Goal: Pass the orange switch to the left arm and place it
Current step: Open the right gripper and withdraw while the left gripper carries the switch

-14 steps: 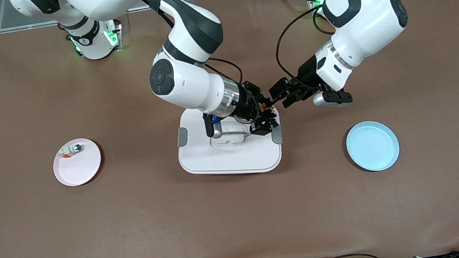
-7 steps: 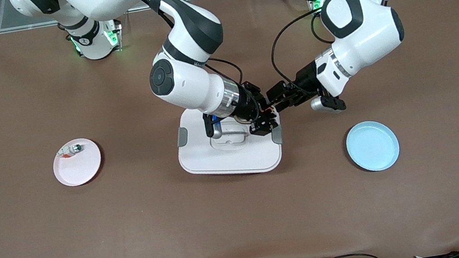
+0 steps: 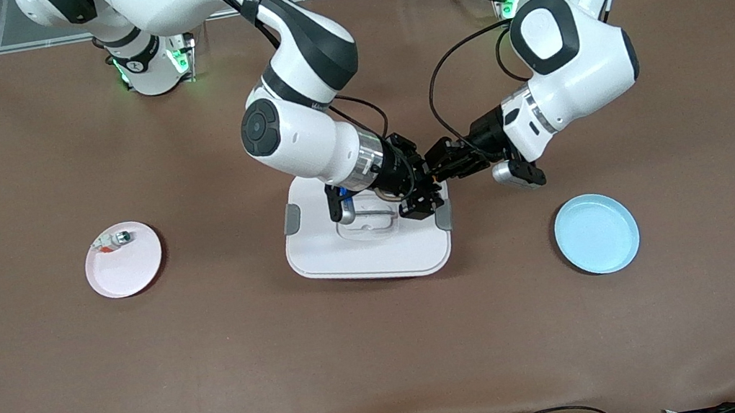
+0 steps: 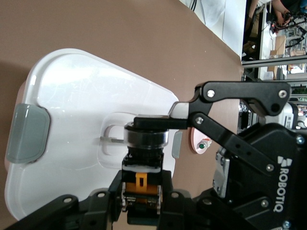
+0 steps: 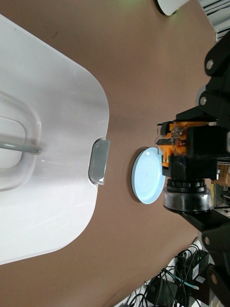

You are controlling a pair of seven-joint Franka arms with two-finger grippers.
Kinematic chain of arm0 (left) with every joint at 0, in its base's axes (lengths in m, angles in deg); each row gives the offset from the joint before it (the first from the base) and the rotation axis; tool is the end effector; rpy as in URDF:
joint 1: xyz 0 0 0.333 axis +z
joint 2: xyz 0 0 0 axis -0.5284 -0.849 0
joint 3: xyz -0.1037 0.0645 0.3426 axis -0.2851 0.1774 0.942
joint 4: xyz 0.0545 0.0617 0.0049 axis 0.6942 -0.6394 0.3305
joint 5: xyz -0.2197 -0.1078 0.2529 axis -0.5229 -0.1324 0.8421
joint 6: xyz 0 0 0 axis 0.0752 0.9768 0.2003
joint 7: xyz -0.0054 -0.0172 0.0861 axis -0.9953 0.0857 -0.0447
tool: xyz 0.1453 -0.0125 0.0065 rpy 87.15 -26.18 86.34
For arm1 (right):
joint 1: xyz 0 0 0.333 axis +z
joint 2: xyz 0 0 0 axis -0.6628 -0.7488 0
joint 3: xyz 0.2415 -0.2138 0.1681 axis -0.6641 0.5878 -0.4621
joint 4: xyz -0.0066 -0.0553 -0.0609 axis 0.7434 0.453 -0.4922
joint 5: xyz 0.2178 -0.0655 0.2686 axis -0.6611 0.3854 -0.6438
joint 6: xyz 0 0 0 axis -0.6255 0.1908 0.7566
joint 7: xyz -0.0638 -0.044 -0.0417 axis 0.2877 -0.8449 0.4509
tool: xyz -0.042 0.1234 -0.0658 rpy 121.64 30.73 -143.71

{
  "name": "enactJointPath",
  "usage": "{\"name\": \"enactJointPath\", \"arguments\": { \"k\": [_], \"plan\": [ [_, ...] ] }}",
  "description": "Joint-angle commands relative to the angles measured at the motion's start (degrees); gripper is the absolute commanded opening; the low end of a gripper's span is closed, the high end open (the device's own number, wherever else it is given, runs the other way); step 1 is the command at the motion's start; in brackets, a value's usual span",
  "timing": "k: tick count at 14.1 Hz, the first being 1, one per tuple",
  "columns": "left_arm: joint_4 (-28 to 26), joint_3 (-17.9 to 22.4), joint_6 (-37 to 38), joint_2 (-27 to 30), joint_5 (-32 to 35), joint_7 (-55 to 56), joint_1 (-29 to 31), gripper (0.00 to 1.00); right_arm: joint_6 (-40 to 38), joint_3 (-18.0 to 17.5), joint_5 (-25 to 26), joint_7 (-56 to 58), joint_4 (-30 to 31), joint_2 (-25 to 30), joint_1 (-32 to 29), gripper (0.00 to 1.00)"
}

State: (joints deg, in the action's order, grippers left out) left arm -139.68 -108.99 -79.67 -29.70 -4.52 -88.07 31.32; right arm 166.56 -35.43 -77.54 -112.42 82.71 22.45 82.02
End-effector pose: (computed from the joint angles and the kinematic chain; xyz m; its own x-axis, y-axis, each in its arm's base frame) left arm 0.5153 -0.3011 0.4456 0.9914 0.1268 0.0332 0.0534 -0.6224 0.7809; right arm 0.5685 0.5491 0.4480 0.0720 -0.7684 -0.6359 -0.9973 -0.0459 -0.0576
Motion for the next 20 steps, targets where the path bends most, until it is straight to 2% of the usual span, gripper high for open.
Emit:
{"name": "enactJointPath", "arguments": {
  "k": [1, 2, 3, 4, 5, 8, 10, 12, 15, 18, 20],
  "plan": [
    [0.85, -0.23, -1.1, -1.43, -0.84, -0.83, -0.21, 0.06, -0.2, 0.14, -0.97, -0.41, -2.22, -0.75, 0.01, 0.0],
    [0.76, -0.23, -1.1, -1.43, -0.76, -0.92, -0.21, 0.01, -0.37, 0.14, -0.97, -0.41, -2.3, -0.66, -0.17, 0.0],
    [0.85, -0.23, -1.1, -1.43, -0.67, -0.92, -0.21, 0.0, -0.46, 0.14, -0.97, -0.41, -2.31, -0.66, -0.43, 0.16],
    [0.85, -0.14, -1.1, -1.43, -0.67, -0.92, -0.12, 0.0, -0.55, 0.14, -0.97, -0.41, -2.31, -0.57, -0.52, 0.95],
    [0.93, -0.23, -1.1, -1.43, -0.41, -0.92, -0.04, 0.0, -0.64, 0.14, -0.97, -0.41, -2.31, -0.48, -0.61, 1.0],
    [2.25, -0.05, -0.93, -1.35, 0.3, -0.57, 0.14, 0.0, -1.95, 0.4, -0.36, -0.06, -2.22, -0.22, -1.75, 1.0],
    [2.43, 0.12, -0.92, -1.0, 2.91, -0.57, 0.31, 0.0, -7.73, 0.58, -0.35, 5.09, -2.31, 0.13, -4.2, 1.0],
    [2.34, 0.3, -0.75, -0.73, 9.93, -0.39, 1.45, 0.0, -13.27, 0.93, 0.0, 9.85, -2.31, 0.48, -6.31, 1.0],
    [2.25, 0.3, -0.4, -0.47, 19.51, -0.39, 4.17, 0.0, -19.87, 0.75, 5.26, 17.4, -2.22, 1.18, -9.83, 1.0],
    [2.25, 0.3, 1.44, -0.47, 31.46, -0.48, 7.86, 0.0, -26.55, 0.93, 7.38, 26.63, -2.31, 1.8, -13.08, 1.0],
    [2.34, 0.21, 3.38, -0.55, 39.46, -1.44, 9.8, 0.0, -30.33, 0.67, 12.02, 34.35, -2.22, 2.77, -15.37, 1.0]
  ]
}}
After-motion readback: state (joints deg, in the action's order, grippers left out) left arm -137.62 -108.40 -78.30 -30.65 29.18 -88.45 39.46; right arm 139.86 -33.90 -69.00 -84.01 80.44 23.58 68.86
